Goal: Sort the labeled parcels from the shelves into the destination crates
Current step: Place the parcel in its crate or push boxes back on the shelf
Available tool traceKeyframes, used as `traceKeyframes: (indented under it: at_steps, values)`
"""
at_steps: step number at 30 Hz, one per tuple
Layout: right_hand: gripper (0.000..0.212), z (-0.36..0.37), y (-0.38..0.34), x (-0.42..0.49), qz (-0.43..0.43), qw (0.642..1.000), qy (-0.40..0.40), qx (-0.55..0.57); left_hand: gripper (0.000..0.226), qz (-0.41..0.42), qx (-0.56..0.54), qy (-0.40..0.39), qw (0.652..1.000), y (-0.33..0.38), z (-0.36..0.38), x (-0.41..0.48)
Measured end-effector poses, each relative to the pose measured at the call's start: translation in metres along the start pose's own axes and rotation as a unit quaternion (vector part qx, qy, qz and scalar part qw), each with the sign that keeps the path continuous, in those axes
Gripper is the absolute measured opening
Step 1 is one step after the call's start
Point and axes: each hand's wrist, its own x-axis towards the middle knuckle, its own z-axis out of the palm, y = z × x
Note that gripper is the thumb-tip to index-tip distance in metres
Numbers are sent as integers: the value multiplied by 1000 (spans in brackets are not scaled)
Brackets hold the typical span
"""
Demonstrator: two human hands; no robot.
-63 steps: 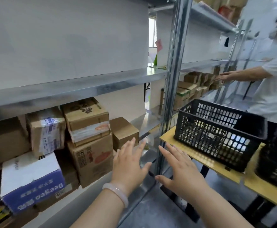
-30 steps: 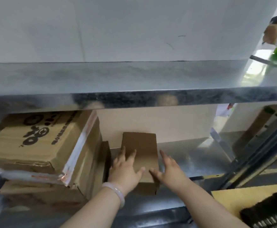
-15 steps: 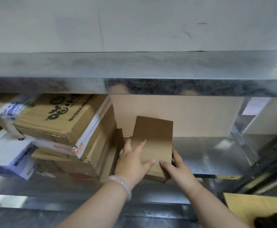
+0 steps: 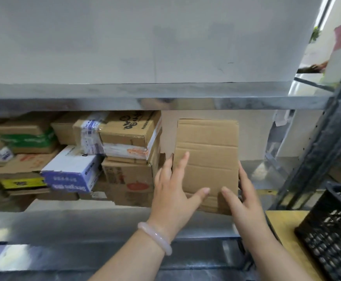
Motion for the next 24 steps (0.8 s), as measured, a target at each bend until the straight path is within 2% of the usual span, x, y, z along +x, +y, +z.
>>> traceKeyframes:
  at_steps: [2,5,8,10,13,16,18,21,24]
  values:
    - [45,7,-23,-28,-44,999,8,-14,87,3,-26,18,999,7,-26,-26]
    - [41,21,-53,-63,-120,992,18,-44,80,-21,-101,43,994,9,-70,-61]
    - [36,47,-79,-87,-159,987,-8,-34,80,-34,-114,84,989,0,-115,-91]
    - [47,73,-94,-100,-130,989,-65,-3,86,-46,-109,117,986,-12,-146,-111]
    - [88,117,-111,-115,-52,985,-156,57,89,-83,-115,151,978,-31,-192,-142]
    - [100,163,-123,-128,3,959,-263,103,112,-141,-76,150,976,-51,-230,-171]
    - [110,194,-128,-139,-10,957,-282,63,133,-209,-44,126,969,-64,-249,-186]
    - [113,244,-138,-155,-102,951,-291,-11,157,-289,-26,111,951,-80,-273,-205]
    - [107,291,-142,-170,-141,933,-332,-5,150,-309,-61,186,931,-103,-294,-225]
